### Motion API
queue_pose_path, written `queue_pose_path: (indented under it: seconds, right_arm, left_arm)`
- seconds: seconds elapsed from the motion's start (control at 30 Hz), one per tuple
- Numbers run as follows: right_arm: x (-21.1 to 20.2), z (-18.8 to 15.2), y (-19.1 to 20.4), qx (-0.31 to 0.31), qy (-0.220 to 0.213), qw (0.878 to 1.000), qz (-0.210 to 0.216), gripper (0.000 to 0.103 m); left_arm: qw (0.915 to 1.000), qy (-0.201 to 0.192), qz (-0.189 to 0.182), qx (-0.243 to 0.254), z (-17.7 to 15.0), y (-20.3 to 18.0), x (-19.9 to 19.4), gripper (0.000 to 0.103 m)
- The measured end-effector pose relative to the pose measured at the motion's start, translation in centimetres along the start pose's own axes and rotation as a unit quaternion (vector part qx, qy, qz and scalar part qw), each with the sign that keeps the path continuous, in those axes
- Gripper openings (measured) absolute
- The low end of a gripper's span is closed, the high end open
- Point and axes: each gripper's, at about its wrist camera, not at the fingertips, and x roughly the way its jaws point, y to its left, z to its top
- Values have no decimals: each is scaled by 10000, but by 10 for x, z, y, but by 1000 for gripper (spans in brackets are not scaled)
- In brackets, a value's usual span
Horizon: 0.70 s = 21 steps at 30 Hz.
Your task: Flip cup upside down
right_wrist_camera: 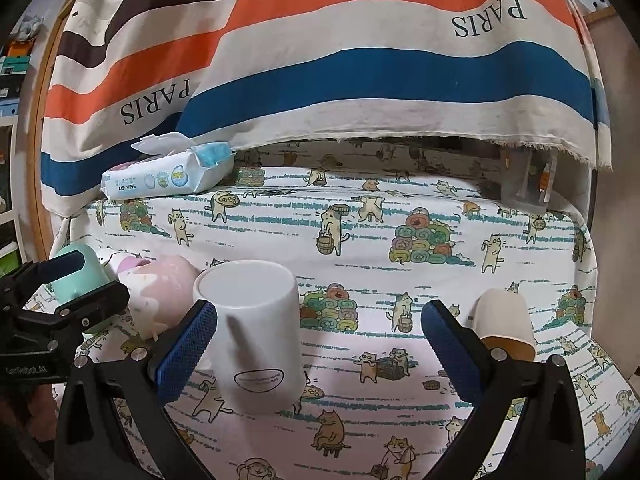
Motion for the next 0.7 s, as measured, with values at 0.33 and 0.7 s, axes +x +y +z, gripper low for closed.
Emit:
queue_pose_path:
  seconds: [0.33, 0.7]
  right_arm:
    - [0, 0, 0, -10, -1, 10000, 7, 103]
    - [0, 0, 0, -11, 1, 10000, 6, 103]
  left_arm:
    - [10000, 1, 40, 25, 0, -1, 0, 103]
    - [10000, 17, 47, 22, 0, -1, 1, 103]
